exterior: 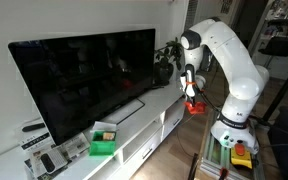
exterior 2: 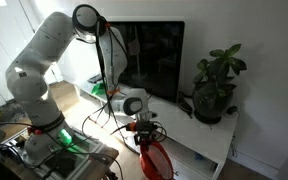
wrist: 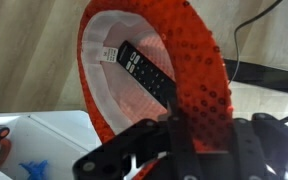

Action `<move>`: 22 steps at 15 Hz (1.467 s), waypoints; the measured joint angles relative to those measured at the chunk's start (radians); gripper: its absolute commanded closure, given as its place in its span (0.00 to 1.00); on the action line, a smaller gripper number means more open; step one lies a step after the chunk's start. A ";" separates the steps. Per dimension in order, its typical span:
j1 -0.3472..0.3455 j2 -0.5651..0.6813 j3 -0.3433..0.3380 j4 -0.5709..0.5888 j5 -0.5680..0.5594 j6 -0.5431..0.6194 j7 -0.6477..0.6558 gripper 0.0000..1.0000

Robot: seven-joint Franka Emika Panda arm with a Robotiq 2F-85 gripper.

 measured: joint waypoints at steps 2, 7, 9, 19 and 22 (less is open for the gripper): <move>0.058 0.076 -0.052 0.009 0.000 0.104 0.024 0.99; 0.132 0.236 -0.090 0.027 0.055 0.350 0.039 0.99; 0.138 0.275 -0.085 0.034 0.089 0.422 0.038 0.99; 0.145 0.385 -0.056 0.100 0.191 0.633 0.005 0.99; 0.148 0.423 -0.043 0.134 0.204 0.658 -0.003 0.99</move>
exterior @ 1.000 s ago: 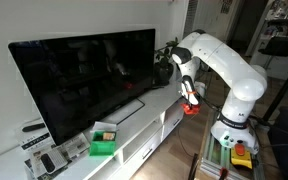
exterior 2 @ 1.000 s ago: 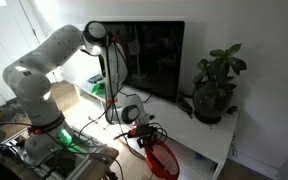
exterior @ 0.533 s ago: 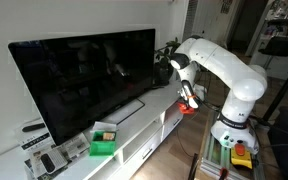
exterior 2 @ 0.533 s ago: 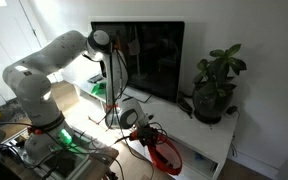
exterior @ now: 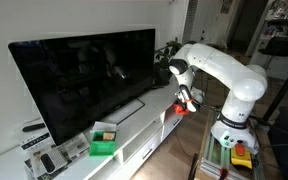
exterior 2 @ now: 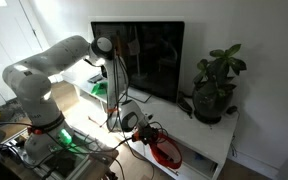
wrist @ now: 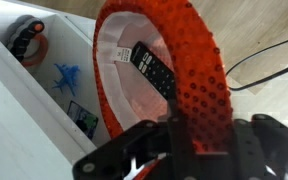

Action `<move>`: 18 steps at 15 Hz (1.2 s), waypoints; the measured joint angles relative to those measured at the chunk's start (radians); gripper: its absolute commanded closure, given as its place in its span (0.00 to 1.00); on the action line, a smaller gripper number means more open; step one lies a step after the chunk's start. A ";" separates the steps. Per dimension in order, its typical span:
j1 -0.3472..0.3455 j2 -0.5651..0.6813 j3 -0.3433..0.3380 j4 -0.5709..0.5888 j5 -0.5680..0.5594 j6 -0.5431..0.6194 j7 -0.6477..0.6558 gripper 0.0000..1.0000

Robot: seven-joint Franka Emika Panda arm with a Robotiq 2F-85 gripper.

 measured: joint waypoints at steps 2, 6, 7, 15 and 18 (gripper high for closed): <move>0.001 0.025 0.006 0.023 0.007 0.028 -0.007 0.99; 0.002 0.076 0.011 0.067 0.021 0.075 -0.018 0.99; 0.002 0.088 0.012 0.080 0.023 0.080 -0.018 0.99; -0.012 0.176 0.013 0.180 0.040 0.131 -0.019 0.99; -0.028 0.191 0.013 0.217 0.040 0.133 -0.018 0.99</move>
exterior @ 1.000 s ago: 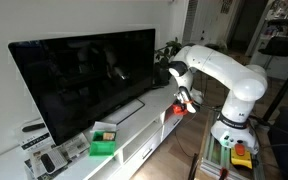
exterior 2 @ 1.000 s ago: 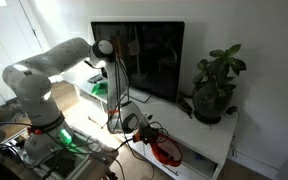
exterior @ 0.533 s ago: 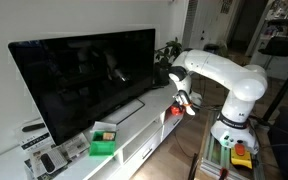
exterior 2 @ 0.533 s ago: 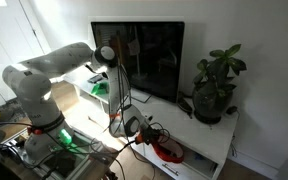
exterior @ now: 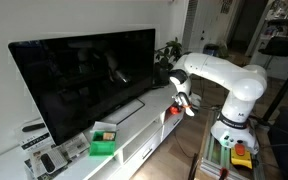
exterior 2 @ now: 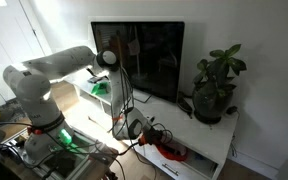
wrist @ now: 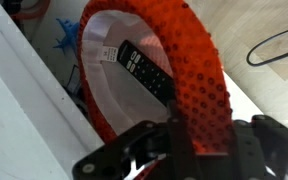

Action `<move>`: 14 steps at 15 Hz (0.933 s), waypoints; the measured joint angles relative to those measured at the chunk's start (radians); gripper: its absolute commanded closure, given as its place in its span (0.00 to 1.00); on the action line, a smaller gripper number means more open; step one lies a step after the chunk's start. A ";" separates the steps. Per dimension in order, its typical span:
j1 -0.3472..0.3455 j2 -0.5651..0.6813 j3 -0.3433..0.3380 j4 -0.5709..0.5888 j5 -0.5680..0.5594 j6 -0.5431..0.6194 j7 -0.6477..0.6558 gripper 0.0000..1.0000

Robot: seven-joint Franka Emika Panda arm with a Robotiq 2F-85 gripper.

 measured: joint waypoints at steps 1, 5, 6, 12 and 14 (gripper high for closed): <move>-0.006 0.003 0.000 0.012 0.000 0.000 0.002 0.99; -0.024 0.010 0.003 0.053 0.024 -0.029 0.024 0.99; -0.027 0.013 0.005 0.060 0.032 -0.037 0.032 0.99; -0.040 0.020 0.038 0.083 0.136 -0.046 0.058 0.99; -0.040 0.020 0.054 0.083 0.187 -0.046 0.033 0.99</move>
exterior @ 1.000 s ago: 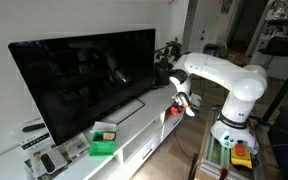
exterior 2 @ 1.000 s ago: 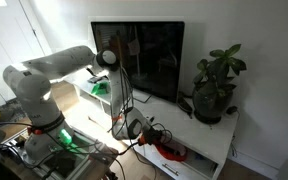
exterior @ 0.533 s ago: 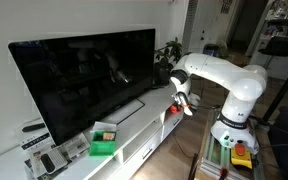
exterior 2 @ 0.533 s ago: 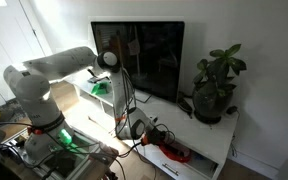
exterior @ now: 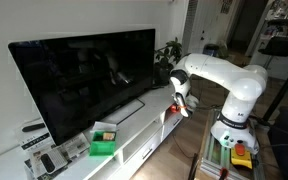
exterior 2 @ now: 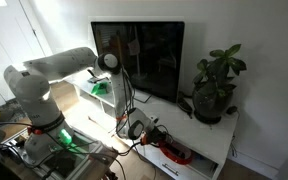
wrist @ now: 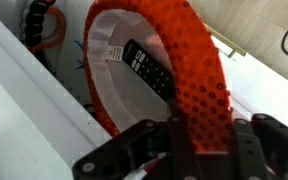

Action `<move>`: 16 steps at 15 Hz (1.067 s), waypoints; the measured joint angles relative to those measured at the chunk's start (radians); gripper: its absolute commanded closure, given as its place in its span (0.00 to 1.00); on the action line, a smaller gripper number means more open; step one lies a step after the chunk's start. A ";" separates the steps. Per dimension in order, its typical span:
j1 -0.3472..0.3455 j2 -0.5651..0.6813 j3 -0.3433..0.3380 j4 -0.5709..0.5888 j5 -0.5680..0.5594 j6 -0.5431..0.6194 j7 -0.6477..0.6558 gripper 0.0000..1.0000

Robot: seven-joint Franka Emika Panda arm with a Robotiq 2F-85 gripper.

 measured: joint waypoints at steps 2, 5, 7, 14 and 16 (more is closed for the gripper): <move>0.000 0.000 0.010 0.000 0.037 0.000 -0.044 0.99; 0.006 0.000 0.021 -0.004 0.123 0.000 -0.163 0.99; 0.010 0.001 0.030 -0.006 0.184 0.000 -0.253 0.99; 0.011 0.001 0.089 0.000 0.383 0.014 -0.525 0.95; 0.011 0.001 0.095 0.000 0.391 0.014 -0.536 0.95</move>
